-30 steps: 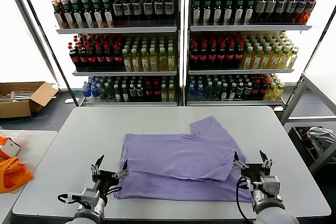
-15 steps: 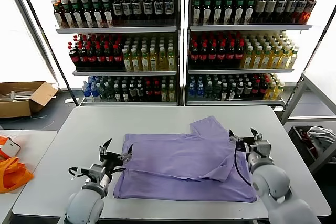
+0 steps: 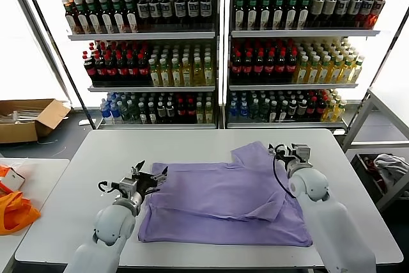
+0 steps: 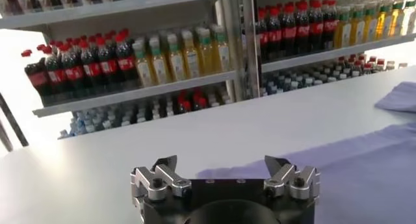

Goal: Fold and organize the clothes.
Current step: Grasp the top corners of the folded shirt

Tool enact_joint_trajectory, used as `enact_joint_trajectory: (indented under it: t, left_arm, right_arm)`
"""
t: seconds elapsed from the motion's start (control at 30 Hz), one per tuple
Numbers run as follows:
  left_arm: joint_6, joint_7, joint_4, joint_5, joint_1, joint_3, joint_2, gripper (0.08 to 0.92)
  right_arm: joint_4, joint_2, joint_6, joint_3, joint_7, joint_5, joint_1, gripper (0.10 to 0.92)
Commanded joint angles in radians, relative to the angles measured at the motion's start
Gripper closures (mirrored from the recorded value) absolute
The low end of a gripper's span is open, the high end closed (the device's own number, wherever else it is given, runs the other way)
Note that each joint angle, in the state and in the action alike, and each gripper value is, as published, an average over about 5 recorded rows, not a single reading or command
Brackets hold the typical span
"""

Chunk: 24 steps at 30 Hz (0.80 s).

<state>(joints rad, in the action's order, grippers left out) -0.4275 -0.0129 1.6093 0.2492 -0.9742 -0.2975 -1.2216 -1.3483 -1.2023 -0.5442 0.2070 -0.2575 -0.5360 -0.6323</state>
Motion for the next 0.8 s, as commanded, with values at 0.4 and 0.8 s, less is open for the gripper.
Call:
enact_joint_trajectory:
  t: [0.4,0.8]
  left_arm:
    - [-0.012,0.000,-0.147,0.030,0.108,0.025,-0.027,0.177]
    - [-0.018,-0.002,-0.107,0.043,0.073,0.020,-0.024,0.177]
  right_arm:
    - [0.289,-0.136,0.013,-0.046,0.022,0.042,0.173,0.203]
    - [0.243,-0.140,0.005,-0.043,0.012,0.047,0.126,0.203]
